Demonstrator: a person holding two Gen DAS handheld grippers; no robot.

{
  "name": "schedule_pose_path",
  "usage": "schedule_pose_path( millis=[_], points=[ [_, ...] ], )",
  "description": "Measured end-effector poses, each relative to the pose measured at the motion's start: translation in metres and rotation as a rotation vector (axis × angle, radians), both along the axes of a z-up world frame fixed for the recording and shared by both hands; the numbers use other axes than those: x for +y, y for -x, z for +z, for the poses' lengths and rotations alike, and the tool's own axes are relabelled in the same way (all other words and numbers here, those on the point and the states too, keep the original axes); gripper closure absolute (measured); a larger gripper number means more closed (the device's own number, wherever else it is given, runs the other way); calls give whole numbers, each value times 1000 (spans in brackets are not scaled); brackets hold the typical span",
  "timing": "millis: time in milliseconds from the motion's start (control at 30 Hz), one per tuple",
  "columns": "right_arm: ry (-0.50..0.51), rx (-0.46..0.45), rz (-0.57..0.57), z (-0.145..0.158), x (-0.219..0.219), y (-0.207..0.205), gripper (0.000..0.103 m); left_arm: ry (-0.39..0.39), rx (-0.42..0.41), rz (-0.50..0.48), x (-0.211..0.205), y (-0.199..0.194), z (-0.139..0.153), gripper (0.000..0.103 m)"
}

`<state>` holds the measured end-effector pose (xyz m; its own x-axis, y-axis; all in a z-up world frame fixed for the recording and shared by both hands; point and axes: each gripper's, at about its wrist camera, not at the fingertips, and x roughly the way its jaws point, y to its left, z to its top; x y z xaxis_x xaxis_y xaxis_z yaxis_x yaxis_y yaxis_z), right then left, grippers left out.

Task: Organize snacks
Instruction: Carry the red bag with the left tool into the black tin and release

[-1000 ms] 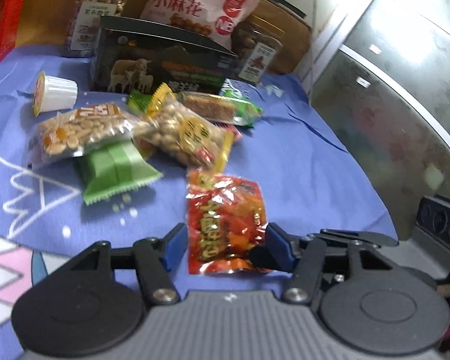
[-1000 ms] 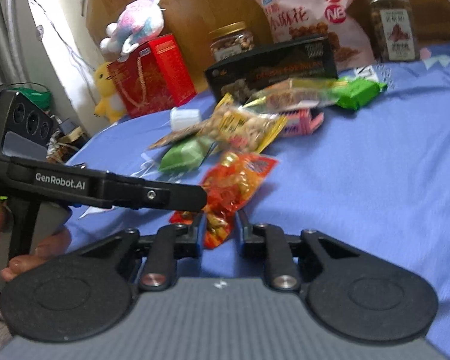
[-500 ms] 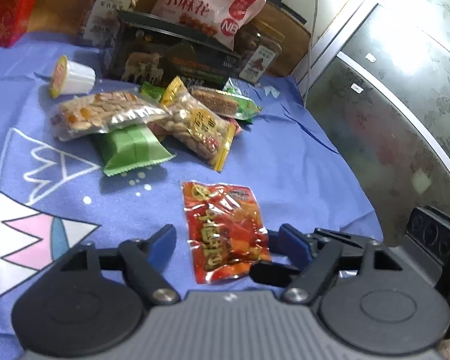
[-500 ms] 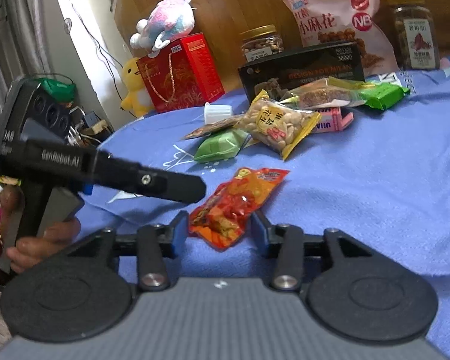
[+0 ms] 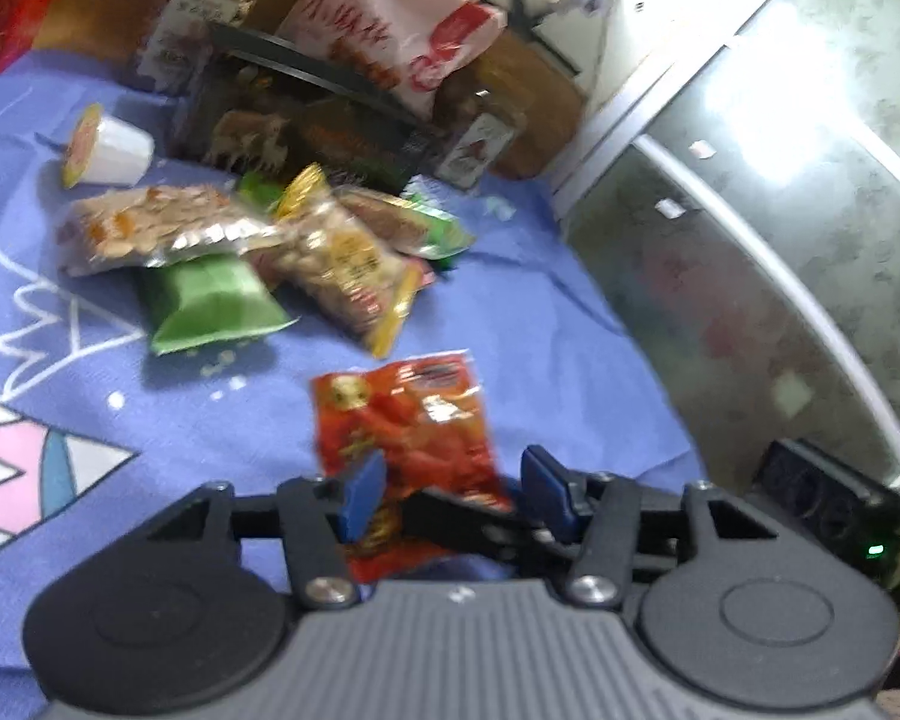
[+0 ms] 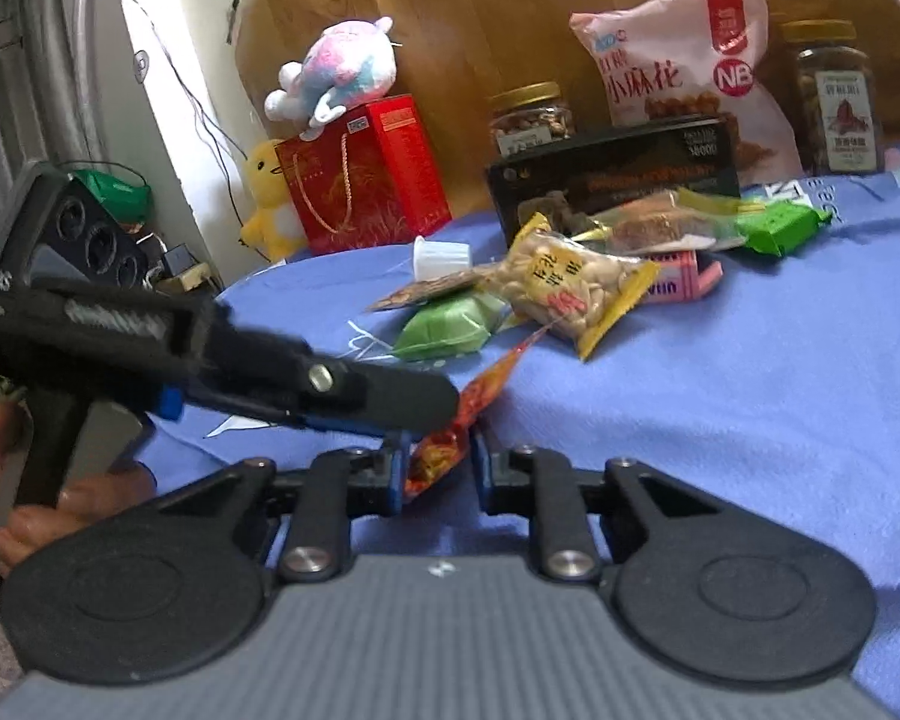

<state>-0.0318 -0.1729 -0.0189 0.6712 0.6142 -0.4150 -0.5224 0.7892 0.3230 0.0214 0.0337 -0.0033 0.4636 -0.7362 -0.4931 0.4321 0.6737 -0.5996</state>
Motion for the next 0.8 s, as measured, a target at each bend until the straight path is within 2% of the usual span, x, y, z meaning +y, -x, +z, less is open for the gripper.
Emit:
schedule_pose_path(
  millis=[100,167,267,300,367,433,533,567,633,700,800],
  points=[
    [-35,40,3,-2,-2,-6,78,-32,-21,-2,-3,2,1,53],
    [-128,112,-2,-6,-14,-14,79,-43,-11,5,-1,0,-1,46],
    [-290,222,-9,-18,-34,-24,79,-38,11,44,10,-3,-3,31],
    [-351,250,-6,-21,-40,-25,79,-31,23,58,15,-3,-5,25],
    [-471,291,1,-28,-52,-27,79,11,55,64,21,-7,-7,24],
    [-539,304,13,-30,-57,-27,79,64,90,40,23,-10,-9,24],
    [-570,294,45,-28,-56,-25,79,129,118,12,24,-12,-11,32],
    [-574,290,53,-28,-55,-24,79,152,126,3,24,-13,-12,37],
    [-570,288,60,-27,-53,-22,79,208,155,-20,27,-16,-15,54],
    [-567,285,59,-25,-53,-23,79,239,168,-30,27,-17,-17,58],
    [-560,277,57,-22,-55,-28,79,233,144,-26,26,-18,-11,61]
  ],
)
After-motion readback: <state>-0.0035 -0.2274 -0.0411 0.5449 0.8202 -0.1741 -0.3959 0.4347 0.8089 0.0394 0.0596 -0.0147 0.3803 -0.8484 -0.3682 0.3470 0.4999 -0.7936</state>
